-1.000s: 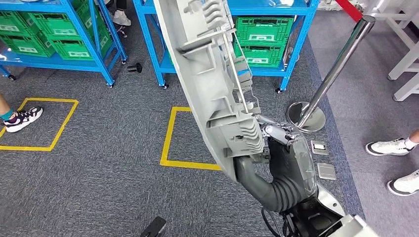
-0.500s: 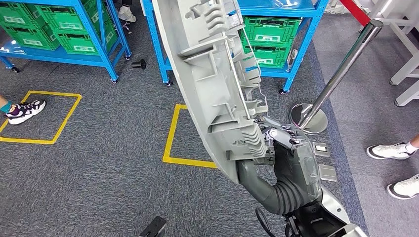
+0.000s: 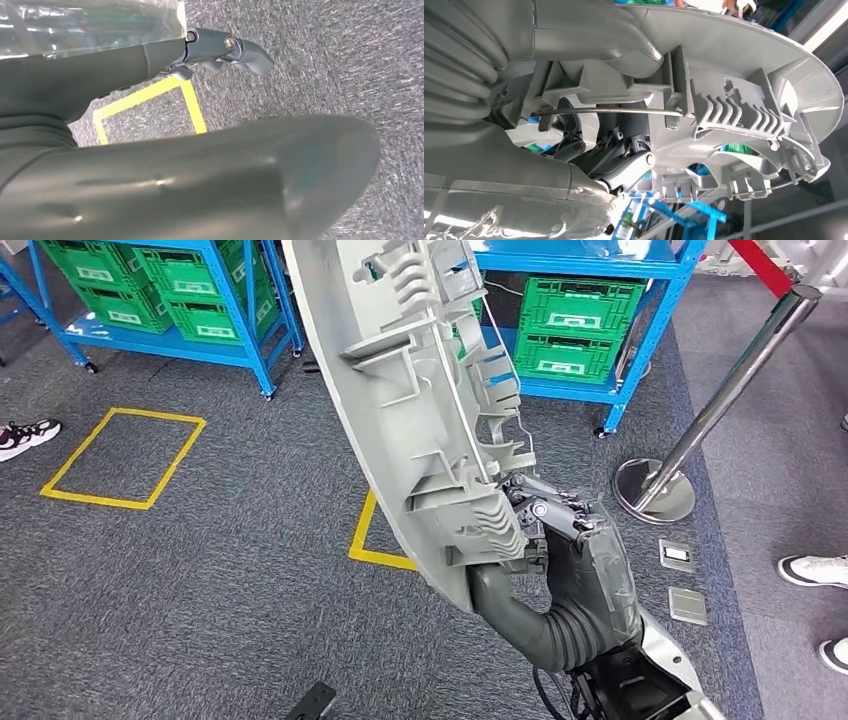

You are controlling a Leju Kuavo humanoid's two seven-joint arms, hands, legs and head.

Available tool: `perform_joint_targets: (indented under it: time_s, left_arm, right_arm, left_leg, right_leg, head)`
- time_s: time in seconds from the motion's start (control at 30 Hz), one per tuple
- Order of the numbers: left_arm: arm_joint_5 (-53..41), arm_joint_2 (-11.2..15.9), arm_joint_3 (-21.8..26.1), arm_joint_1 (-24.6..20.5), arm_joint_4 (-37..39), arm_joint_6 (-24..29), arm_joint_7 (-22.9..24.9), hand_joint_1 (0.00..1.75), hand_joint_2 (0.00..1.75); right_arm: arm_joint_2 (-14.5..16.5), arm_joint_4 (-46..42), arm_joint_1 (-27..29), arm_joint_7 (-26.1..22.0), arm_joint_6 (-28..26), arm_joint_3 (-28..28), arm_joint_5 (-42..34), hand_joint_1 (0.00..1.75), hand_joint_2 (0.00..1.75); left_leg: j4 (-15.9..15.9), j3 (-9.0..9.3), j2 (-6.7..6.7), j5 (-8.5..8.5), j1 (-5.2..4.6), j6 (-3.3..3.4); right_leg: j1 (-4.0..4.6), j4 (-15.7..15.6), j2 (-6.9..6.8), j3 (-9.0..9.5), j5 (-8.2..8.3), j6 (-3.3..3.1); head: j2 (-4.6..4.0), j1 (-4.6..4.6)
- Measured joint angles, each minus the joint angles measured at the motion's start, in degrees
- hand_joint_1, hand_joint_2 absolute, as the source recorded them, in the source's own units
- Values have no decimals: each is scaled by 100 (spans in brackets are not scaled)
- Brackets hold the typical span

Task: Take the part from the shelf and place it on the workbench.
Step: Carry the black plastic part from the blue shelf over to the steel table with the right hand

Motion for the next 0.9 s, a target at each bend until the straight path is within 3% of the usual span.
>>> perform_joint_targets:
  time_s: [0.07, 0.13, 0.2, 0.27, 0.33, 0.37, 0.4, 0.47, 0.53, 0.6, 0.63, 0.7, 0.77, 0.8, 0.83, 0.87, 0.9]
  left_arm:
    - [-3, -2, 0, -2, 1, 7, -5, 0, 175]
    - [-14, -3, 0, 17, 4, 14, -8, 0, 175]
    - [-36, -2, 0, 21, 10, 15, -7, 0, 175]
    - [-57, -7, 0, 7, 18, 9, -7, 0, 175]
    - [-71, -17, 0, 13, 21, 1, -7, 0, 175]
    - [-76, -19, -1, 23, 22, -2, -6, 0, 175]
    - [-81, -20, -1, 31, 24, -2, -5, 0, 175]
    - [-88, -24, -1, 34, 25, 5, -7, 0, 175]
    - [-91, -27, -1, 36, 27, 18, -7, 0, 175]
    - [-93, -25, -2, 65, 28, 31, -7, 0, 175]
    - [-93, -21, -3, 89, 31, 36, -7, 0, 175]
    - [-93, -15, -4, 118, 36, 41, -8, 0, 175]
    - [-95, -16, -4, 120, 39, 44, -8, 0, 175]
    - [-95, -17, -4, 123, 39, 47, -8, 0, 175]
    - [-94, -16, -4, 136, 40, 49, -8, 0, 175]
    - [-93, -14, -4, 154, 41, 52, -8, 0, 175]
    - [-93, -10, -4, 173, 43, 55, -8, 0, 175]
  right_arm:
    - [0, -1, -4, -4, 3, 1, 7, 175, 175]
    - [-1, -5, -6, -1, 10, 2, 30, 175, 175]
    - [-2, -19, -6, 11, 18, 3, 62, 175, 175]
    - [-5, -28, -2, 25, 22, 5, 93, 175, 175]
    - [-9, -28, 6, 44, 24, 12, 124, 175, 175]
    - [-10, -29, 9, 59, 24, 17, 143, 175, 175]
    - [-11, -31, 10, 76, 24, 24, 164, 175, 175]
    - [-10, -40, 10, 115, 22, 38, 217, 175, 175]
    - [-9, -64, 12, 150, 18, 50, 270, 175, 175]
    - [-7, -87, 13, 175, 15, 56, 309, 175, 175]
    - [-3, -92, 12, 184, 14, 57, 319, 175, 175]
    - [14, -108, 10, 198, 10, 59, 328, 175, 175]
    - [26, -125, 20, 216, 1, 67, 353, 175, 175]
    - [29, -134, 34, 228, -8, 76, 381, 175, 175]
    - [34, -140, 55, 244, -18, 90, 417, 175, 175]
    - [43, -146, 81, 259, -27, 106, 454, 175, 175]
    - [51, -156, 105, 272, -34, 126, 489, 175, 175]
  left_leg:
    - [-160, 49, 75, 2, -50, 68]
    - [-203, 29, -39, 53, -33, 133]
    - [-239, 7, -152, 108, 3, 192]
    - [-239, -28, -271, 136, 14, 225]
    - [-229, -50, -405, 151, 11, 234]
    - [-219, -54, -477, 153, 11, 230]
    - [-206, -55, -550, 153, 12, 224]
    - [-164, -77, -690, 145, 8, 192]
    - [-122, -148, -815, 157, 21, 125]
    - [-118, -211, -926, 192, 49, 47]
    - [-111, -236, -924, 187, 54, 15]
    - [127, -356, -722, 23, 41, -43]
    - [786, -640, -446, -319, 51, -100]
    - [1153, -797, -389, -463, 65, -123]
    - [1389, -891, -363, -521, 74, -140]
    - [1424, -892, -350, -478, 80, -148]
    - [1229, -782, -324, -335, 81, -145]
  right_leg:
    - [23, 0, -103, -25, 17, 52]
    - [21, 24, -140, -48, -12, 110]
    - [-3, 312, 56, -174, -237, 167]
    - [-30, 995, 294, -477, -602, 201]
    - [-37, 1516, 364, -711, -744, 211]
    - [-38, 1493, 378, -696, -652, 207]
    - [-40, 1255, 401, -580, -470, 197]
    - [-58, 523, 591, -229, -110, 163]
    - [-65, 114, 765, -49, -9, 130]
    - [-54, 64, 727, -49, -24, 86]
    - [-60, 45, 669, -46, -10, 54]
    - [-86, 1, 535, -18, 10, -9]
    - [-85, -9, 392, -1, 5, -49]
    - [-81, -7, 317, 0, 0, -58]
    - [-77, -6, 244, 3, -6, -59]
    - [-77, -4, 177, 6, -11, -56]
    - [-77, -3, 113, 13, -19, -48]
  head:
    - [1, -7]
    - [0, -5]
    - [-1, 26]
    - [-1, 78]
    - [0, 109]
    - [0, 115]
    - [0, 120]
    - [0, 127]
    - [-1, 128]
    - [-1, 132]
    - [-1, 133]
    - [-1, 88]
    - [-1, 31]
    - [-1, 20]
    - [-1, 16]
    - [0, 8]
    - [0, -3]
